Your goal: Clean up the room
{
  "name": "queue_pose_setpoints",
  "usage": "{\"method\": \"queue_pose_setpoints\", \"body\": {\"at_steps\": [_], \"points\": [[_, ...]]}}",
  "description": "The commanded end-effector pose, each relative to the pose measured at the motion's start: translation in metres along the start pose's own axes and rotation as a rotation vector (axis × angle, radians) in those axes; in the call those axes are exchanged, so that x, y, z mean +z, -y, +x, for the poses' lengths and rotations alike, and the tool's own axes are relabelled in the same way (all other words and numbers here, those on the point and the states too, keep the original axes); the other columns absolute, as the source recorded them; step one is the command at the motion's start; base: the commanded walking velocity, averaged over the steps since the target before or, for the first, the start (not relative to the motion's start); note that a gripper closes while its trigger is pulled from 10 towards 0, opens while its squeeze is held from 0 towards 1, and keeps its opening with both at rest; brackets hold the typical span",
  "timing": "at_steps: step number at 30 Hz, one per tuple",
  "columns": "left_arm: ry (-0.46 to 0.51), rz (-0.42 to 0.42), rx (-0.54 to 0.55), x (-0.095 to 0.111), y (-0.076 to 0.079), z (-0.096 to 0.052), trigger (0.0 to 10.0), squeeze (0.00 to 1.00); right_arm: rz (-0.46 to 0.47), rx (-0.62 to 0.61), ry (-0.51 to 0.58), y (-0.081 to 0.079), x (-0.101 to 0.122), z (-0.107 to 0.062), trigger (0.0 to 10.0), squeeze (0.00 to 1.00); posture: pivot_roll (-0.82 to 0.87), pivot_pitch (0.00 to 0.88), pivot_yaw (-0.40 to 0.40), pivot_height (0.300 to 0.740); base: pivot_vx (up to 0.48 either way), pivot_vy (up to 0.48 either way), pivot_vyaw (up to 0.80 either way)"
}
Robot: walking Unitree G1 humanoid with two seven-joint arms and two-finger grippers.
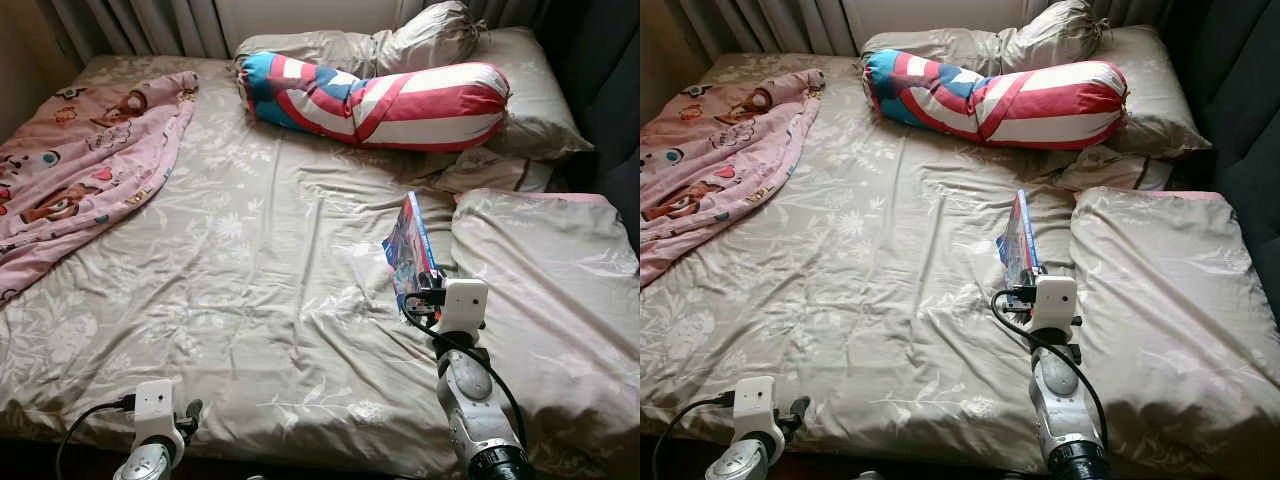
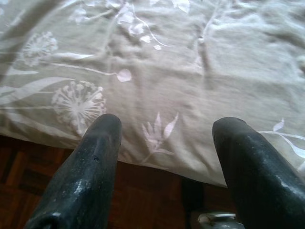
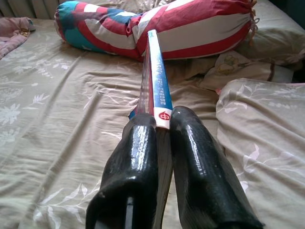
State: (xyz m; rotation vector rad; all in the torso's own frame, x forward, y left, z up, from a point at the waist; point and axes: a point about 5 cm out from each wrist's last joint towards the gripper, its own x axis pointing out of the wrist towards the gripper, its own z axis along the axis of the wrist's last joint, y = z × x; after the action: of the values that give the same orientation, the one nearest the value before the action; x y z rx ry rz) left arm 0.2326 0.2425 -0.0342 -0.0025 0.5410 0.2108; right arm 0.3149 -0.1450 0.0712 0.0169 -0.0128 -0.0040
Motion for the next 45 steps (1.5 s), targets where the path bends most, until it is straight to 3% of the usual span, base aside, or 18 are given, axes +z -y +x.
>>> {"method": "queue_pose_setpoints", "body": {"at_steps": [1, 7, 20, 45], "points": [[-0.016, 0.007, -0.003, -0.007, 0.002, -0.003, 10.0, 0.00, 0.005, 0.002, 0.048, 0.000, 0.007, 0.000, 10.0, 0.00, -0.02, 0.218, 0.007, 0.740, 0.000, 0.000, 0.00], [0.026, 0.025, -0.026, -0.001, 0.014, -0.001, 10.0, 0.00, 0.014, 0.016, 0.063, -0.003, 0.010, 0.001, 10.0, 0.00, -0.02, 0.212, 0.007, 0.740, 0.000, 0.000, 0.00], [0.088, 0.025, -0.056, 0.009, 0.025, 0.001, 10.0, 0.00, 0.000, 0.024, 0.059, -0.004, 0.008, 0.000, 10.0, 0.00, -0.02, 0.194, 0.009, 0.666, 0.000, 0.000, 0.00], [0.153, 0.012, -0.073, 0.021, 0.031, 0.003, 10.0, 0.00, -0.005, 0.029, 0.040, -0.004, 0.004, -0.002, 10.0, 0.00, -0.02, 0.196, 0.007, 0.646, 0.000, 0.000, 0.00]]}}
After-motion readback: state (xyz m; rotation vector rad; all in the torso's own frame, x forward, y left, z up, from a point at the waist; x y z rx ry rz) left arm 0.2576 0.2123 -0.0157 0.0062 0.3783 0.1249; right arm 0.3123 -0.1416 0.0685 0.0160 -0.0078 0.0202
